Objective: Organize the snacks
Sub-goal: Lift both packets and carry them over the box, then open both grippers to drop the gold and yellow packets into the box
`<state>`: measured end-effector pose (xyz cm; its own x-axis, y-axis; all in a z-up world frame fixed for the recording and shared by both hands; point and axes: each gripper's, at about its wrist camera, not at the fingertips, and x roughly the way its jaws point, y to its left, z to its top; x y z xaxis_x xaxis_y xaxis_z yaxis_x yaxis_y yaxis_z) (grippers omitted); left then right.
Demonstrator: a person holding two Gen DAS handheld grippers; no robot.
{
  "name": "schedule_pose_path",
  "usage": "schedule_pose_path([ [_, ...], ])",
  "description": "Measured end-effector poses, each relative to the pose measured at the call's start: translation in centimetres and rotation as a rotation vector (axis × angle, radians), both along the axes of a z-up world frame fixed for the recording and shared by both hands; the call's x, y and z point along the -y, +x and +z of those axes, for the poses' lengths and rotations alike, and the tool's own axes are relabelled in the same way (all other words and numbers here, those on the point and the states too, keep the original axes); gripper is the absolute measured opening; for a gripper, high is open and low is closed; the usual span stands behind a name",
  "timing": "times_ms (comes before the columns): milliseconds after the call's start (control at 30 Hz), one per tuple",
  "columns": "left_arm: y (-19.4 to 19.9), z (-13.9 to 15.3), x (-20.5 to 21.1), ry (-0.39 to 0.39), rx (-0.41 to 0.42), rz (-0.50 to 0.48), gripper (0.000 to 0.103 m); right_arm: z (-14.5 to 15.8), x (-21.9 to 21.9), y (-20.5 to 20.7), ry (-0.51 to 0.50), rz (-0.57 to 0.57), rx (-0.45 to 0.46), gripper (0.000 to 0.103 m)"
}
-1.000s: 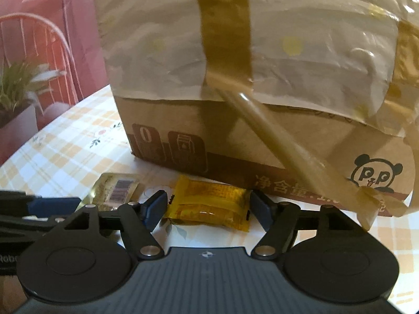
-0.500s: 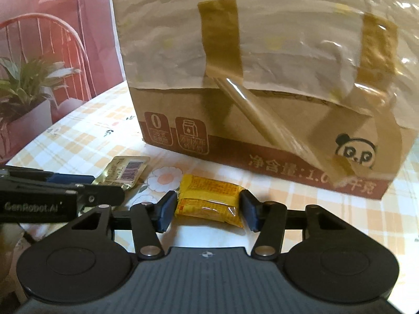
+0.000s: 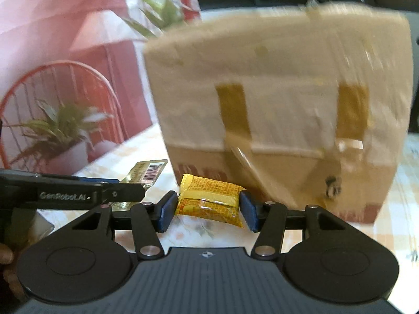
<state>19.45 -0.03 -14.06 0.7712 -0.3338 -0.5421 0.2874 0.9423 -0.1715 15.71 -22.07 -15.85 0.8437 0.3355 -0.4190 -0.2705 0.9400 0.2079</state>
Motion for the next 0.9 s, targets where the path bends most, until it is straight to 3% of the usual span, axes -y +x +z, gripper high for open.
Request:
schedule_pose_path([
  [300,0.3,7.6,0.1,-0.016,0.193,0.024,0.049,6.4,-0.4,-0.4,0.01,0.051,0.242,0.055],
  [533,2.2,12.0,3.6,-0.031,0.312,-0.023,0.049,10.6,1.3,1.2,-0.031,-0.019,0.352,0.055],
  [667,4.1,13.4,6.4,-0.047,0.344,-0.09,0.049,11.8,3.5,3.1,-0.04,-0.108,0.312,0.055],
  [767,5.9,13.2,8.9,-0.054,0.316,-0.133,0.049,12.1,5.9,4.4,0.003,-0.176,0.239,0.056],
  [900,7.6,11.8,11.4,-0.02,0.276,-0.157,0.05,11.8,7.7,5.8,-0.046,-0.226,0.163,0.056],
])
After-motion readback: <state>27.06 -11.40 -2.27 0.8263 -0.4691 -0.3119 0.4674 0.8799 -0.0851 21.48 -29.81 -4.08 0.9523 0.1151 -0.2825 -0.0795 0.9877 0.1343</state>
